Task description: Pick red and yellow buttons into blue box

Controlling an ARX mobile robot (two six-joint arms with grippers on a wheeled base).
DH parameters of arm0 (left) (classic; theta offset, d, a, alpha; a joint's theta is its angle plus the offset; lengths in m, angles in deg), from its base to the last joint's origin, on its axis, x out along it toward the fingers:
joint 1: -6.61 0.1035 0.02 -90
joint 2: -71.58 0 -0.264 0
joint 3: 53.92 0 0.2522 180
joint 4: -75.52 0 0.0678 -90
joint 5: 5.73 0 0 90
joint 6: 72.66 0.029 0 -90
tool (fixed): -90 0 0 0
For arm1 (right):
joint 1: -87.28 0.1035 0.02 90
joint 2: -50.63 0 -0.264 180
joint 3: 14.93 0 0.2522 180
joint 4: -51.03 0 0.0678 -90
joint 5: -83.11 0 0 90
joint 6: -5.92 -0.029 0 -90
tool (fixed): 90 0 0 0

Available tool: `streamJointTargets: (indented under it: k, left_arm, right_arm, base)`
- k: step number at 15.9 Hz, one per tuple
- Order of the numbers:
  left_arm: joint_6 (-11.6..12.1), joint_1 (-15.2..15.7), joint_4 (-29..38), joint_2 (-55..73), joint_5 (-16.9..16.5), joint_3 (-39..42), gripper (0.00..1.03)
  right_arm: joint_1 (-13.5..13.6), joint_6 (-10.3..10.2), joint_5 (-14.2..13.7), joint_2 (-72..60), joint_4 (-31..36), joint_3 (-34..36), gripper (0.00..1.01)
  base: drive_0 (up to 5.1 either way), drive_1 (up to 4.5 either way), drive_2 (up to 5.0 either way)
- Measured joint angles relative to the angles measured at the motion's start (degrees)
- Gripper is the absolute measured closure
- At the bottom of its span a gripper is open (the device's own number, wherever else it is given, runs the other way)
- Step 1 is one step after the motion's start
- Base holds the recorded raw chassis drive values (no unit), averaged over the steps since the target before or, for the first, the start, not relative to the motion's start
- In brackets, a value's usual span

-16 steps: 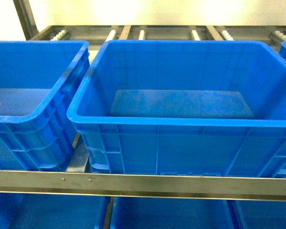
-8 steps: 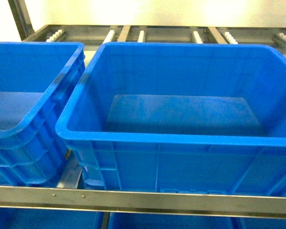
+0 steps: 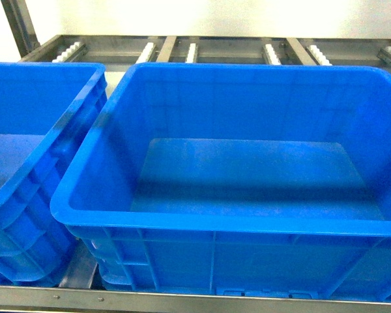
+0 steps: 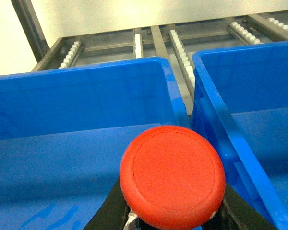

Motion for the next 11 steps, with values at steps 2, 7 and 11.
streamJointTargets:
  k: [2, 7, 11]
  left_arm:
    - [0.0, 0.0, 0.0, 0.0, 0.0, 0.0, 0.78]
    - [0.0, 0.0, 0.0, 0.0, 0.0, 0.0, 0.78]
    - [0.0, 0.0, 0.0, 0.0, 0.0, 0.0, 0.78]
  right_arm:
    - [-0.3, 0.0, 1.7, -8.4, 3.8, -8.7, 0.73]
    - [2.6, 2.7, 4.2, -27.6, 2.1, -23.0, 0.73]
    - [4.3, 5.1, 5.8, -43.1, -3.7, -38.1, 0.73]
  base:
    - [0.0, 0.0, 0.0]
    - [0.0, 0.0, 0.0]
    - [0.0, 0.0, 0.0]
